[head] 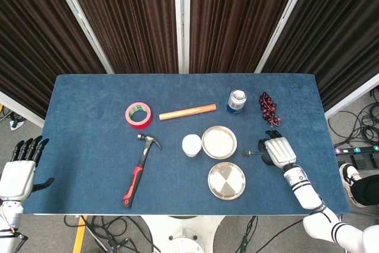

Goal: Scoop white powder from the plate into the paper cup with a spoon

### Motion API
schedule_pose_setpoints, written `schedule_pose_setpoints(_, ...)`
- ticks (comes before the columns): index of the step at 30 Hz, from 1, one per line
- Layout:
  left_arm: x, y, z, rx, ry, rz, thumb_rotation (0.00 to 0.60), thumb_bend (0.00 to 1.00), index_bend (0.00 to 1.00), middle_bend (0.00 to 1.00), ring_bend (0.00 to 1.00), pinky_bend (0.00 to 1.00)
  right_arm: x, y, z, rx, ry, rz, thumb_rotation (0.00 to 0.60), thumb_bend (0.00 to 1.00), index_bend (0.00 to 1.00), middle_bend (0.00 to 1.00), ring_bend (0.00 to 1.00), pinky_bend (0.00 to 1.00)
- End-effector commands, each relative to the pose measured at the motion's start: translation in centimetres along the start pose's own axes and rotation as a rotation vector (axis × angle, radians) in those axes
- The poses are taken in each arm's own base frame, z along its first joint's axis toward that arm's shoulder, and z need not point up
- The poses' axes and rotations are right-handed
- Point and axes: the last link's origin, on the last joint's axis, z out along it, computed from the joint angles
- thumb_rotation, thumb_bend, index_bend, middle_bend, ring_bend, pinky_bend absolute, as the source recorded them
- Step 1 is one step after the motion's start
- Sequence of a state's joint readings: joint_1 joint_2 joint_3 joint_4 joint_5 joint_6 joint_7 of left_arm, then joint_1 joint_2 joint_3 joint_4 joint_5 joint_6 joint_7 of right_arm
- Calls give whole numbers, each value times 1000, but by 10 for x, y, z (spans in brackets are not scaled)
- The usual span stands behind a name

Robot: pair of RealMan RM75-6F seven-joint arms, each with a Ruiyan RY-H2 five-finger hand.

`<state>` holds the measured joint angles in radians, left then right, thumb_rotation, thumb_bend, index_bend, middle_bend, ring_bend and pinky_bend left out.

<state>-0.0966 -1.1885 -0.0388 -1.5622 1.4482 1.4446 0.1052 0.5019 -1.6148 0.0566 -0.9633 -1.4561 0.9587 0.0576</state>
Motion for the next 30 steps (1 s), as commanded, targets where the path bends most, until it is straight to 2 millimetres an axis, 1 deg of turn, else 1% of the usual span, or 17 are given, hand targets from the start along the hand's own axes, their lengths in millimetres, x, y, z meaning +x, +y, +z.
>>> schedule_pose_setpoints(1, 0, 0, 0, 0, 0, 1, 600, 80, 126, 151, 51, 32, -1, -1, 1, 8, -3, -5, 600, 250, 501, 507, 149, 166)
schedule_pose_setpoints(21, -3, -1, 2, -2, -5, -5, 600, 79, 126, 151, 51, 32, -2, -1, 5, 5, -24, -24, 600, 283, 505, 519, 159, 167)
schedule_pose_setpoints(30, -3, -2, 1, 0, -2, -9, 600, 79, 126, 150, 51, 32, 0, -1, 5, 10, -23, -17, 600, 327, 557, 565, 204, 167)
